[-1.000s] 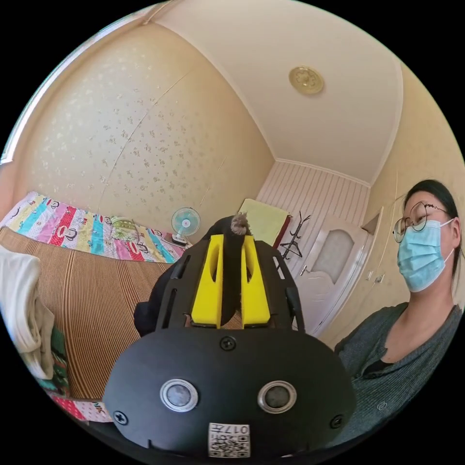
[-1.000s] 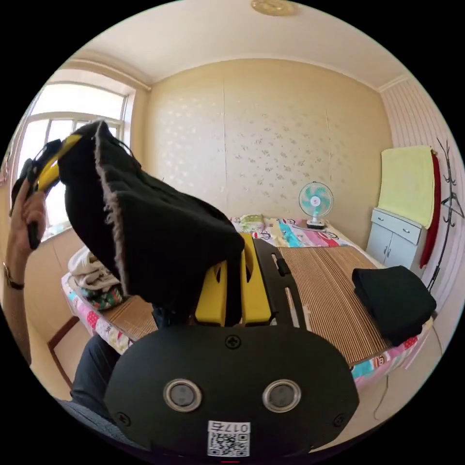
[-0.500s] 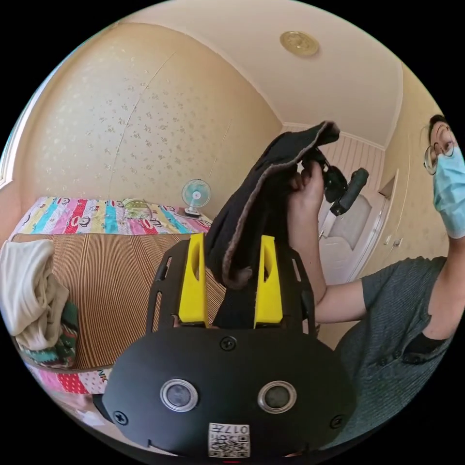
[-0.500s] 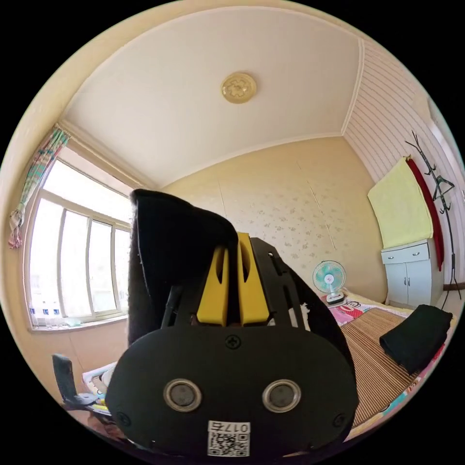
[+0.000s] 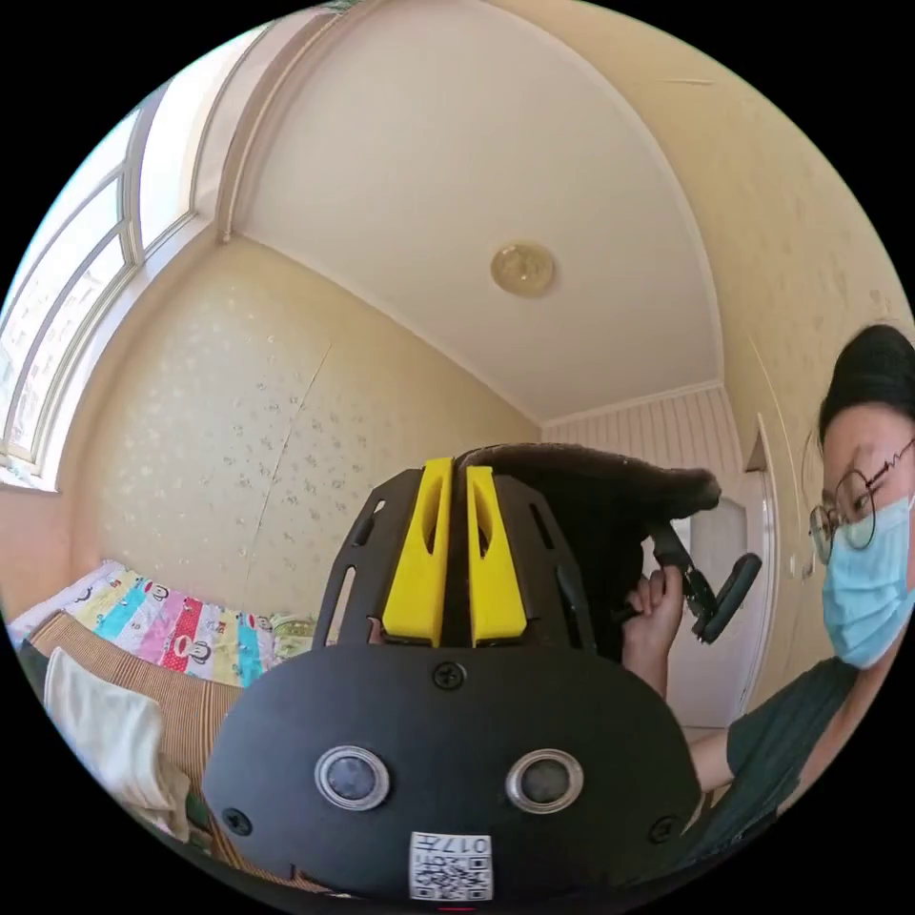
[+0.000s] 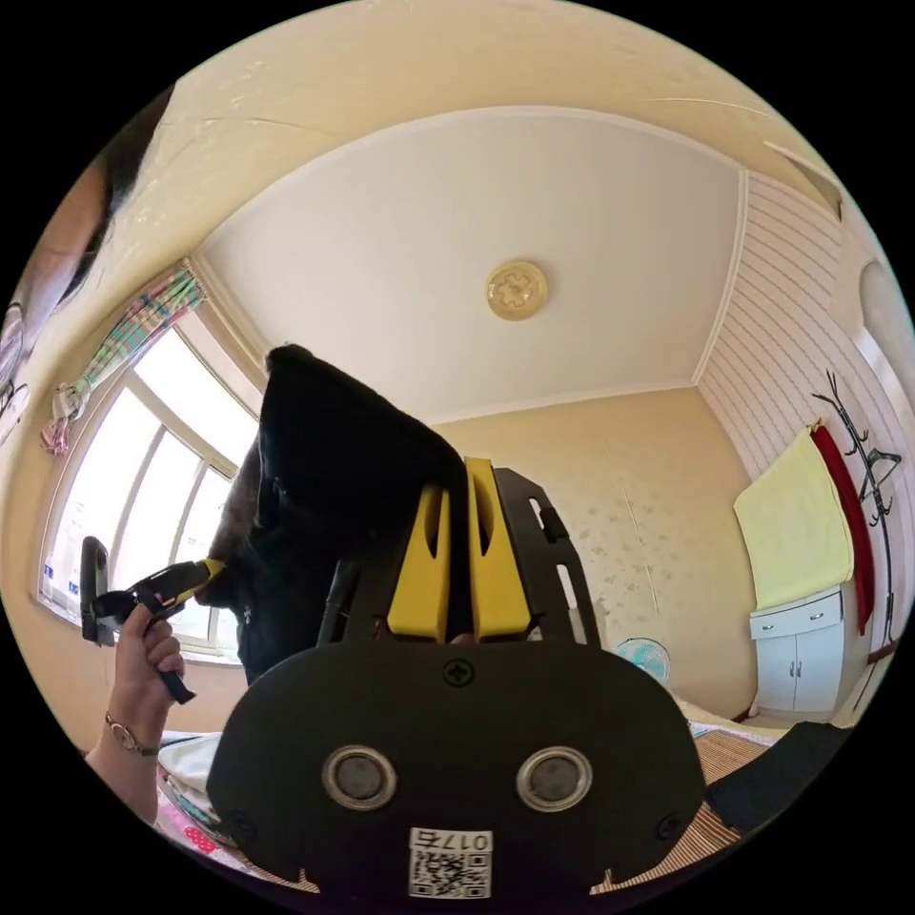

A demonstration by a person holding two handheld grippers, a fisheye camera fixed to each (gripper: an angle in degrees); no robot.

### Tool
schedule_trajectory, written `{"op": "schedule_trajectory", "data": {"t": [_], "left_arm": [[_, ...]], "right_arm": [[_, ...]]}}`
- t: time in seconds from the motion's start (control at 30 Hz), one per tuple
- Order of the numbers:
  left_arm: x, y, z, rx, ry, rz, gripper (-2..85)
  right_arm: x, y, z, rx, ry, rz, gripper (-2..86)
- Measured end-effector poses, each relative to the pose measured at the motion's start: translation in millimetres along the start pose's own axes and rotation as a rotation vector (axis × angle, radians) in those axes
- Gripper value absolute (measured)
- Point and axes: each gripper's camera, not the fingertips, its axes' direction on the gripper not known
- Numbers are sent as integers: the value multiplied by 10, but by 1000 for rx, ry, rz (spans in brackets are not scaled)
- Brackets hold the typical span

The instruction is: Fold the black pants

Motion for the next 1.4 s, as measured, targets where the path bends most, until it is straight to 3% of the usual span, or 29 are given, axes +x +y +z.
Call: {"op": "schedule_trajectory", "data": {"t": [0.17,0.4,0.53,0.6,0.63,0.7,0.77,0.9,1.0,1.1,1.17,1.23,1.3,1.4], "left_arm": [[510,53,-121,259,-137,100,20],[535,869,103,220,-346,182,21],[81,1014,1495,177,-622,322,23],[-437,761,2542,69,-664,347,32],[-901,572,3274,-84,-672,329,40],[-1661,474,4121,-389,-654,230,60],[-2468,724,4586,-724,-574,86,76],[-3052,1689,4173,-817,-402,-3,91],[-3209,2922,3643,-1023,-376,59,89],[-3290,4248,3006,-1287,-317,-85,113],[-3265,5024,2491,-1398,-296,-271,127],[-3202,5381,2194,-1395,-291,-393,135],[-3131,5628,2042,-1383,-270,-505,136],[-2957,5955,2001,-1422,-272,-587,122]], "right_arm": [[-83,54,-87,-8,105,-63,44],[282,986,153,-204,162,45,41],[470,1381,1450,-287,228,43,42],[767,1588,3152,-426,284,27,44],[882,1675,3591,-480,278,38,45],[1192,2247,5021,-854,305,-85,53],[1354,2710,5373,-1047,345,-90,57],[1480,3919,4815,-1225,-23,10,60],[1413,5016,3911,-1399,-112,-79,64],[1334,5986,2946,-1627,-138,-96,69],[1245,6302,2431,-1684,-124,-130,71],[1152,6447,2092,-1709,-117,-116,75],[1001,6492,1933,-1713,-247,51,81],[841,6551,1960,-1660,-268,207,89]]}}
